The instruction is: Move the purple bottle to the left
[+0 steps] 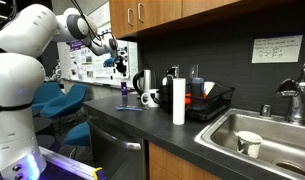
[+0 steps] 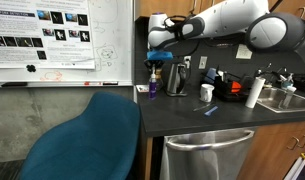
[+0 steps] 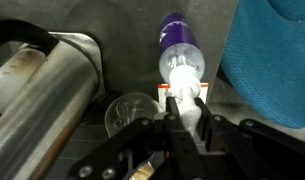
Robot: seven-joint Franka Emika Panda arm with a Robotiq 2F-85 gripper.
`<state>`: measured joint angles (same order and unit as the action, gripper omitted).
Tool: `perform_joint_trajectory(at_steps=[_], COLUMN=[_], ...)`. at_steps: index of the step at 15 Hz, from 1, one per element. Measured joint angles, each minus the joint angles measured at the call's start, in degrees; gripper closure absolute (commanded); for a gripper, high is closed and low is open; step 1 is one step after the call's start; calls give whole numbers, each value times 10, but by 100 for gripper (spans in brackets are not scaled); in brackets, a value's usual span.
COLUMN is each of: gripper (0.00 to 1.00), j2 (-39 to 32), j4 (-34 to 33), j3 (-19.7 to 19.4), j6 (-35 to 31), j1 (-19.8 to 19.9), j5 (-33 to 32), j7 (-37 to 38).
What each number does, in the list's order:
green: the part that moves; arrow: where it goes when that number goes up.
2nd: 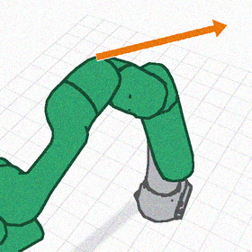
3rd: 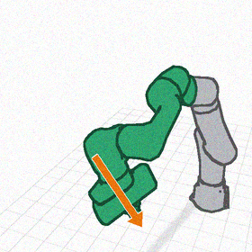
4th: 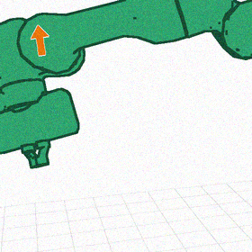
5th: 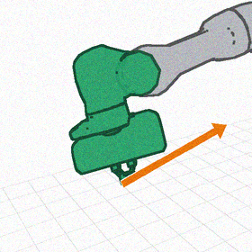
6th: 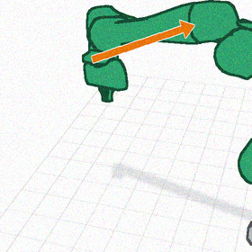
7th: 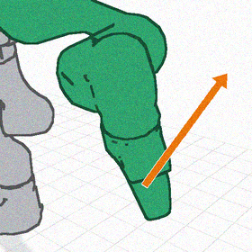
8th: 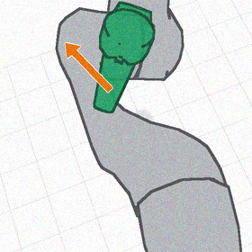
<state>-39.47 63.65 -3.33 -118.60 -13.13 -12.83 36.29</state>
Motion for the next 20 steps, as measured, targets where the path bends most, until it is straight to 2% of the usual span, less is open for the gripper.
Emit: perform_joint_trajectory(at_steps=[7, 13, 20], gripper=[2, 0, 0], j2=[-3, 10, 102], j4=[-7, 9, 131], j3=[-7, -7, -7], j6=[0, -5, -49], j1=[-3, -6, -18], j5=[-1, -2, -3], j7=[16, 28, 46])
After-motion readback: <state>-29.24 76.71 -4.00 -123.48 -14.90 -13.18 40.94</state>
